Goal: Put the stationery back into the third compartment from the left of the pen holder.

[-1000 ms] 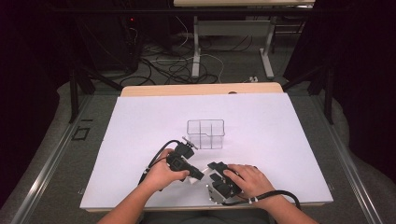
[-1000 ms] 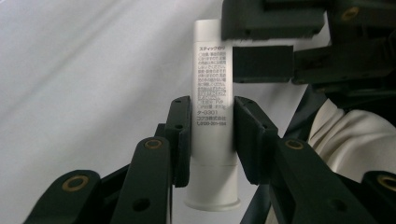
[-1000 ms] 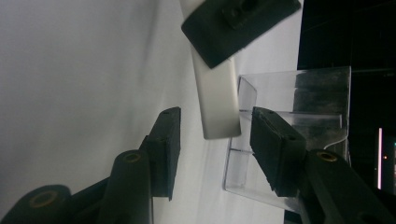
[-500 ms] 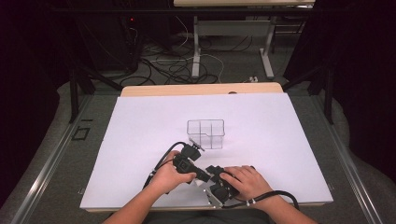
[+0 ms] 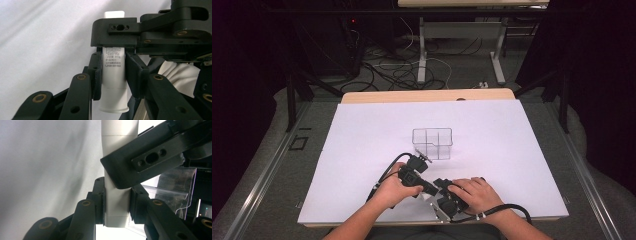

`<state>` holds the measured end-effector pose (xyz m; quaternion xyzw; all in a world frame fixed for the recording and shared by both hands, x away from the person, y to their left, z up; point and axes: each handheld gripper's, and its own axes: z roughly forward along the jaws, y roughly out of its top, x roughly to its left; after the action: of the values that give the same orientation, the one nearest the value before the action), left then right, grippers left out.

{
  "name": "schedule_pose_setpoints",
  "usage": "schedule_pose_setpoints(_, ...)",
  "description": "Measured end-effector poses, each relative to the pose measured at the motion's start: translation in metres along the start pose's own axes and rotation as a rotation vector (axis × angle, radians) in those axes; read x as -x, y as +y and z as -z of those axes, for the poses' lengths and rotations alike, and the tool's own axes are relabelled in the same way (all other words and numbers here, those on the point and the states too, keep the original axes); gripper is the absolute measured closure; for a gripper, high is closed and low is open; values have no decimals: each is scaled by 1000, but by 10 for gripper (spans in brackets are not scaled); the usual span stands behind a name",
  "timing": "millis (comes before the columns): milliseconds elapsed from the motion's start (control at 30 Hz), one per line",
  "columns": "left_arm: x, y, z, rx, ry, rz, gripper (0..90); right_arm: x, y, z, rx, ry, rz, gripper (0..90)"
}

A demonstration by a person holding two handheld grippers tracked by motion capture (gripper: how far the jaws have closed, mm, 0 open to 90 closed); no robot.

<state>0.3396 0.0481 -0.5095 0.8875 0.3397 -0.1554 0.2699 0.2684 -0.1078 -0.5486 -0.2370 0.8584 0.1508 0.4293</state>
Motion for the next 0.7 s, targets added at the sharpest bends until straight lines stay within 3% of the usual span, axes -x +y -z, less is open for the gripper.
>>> schedule_pose_setpoints(33, 0, 0, 0, -1, 0, -3, 673, 1, 0, 0, -11, 25, 4, 707)
schedule_pose_setpoints(333, -5, -3, 10, 55, 7, 16, 582, 2, -6, -2, -19, 36, 1, 707)
schedule_pose_setpoints(467, -9, -4, 15, 81, 9, 24, 550, 1, -9, -2, -35, 39, -26, 707)
schedule_pose_setpoints(700, -16, -6, 23, 129, 64, 20, 493, 2, -13, -3, -34, 34, -33, 707)
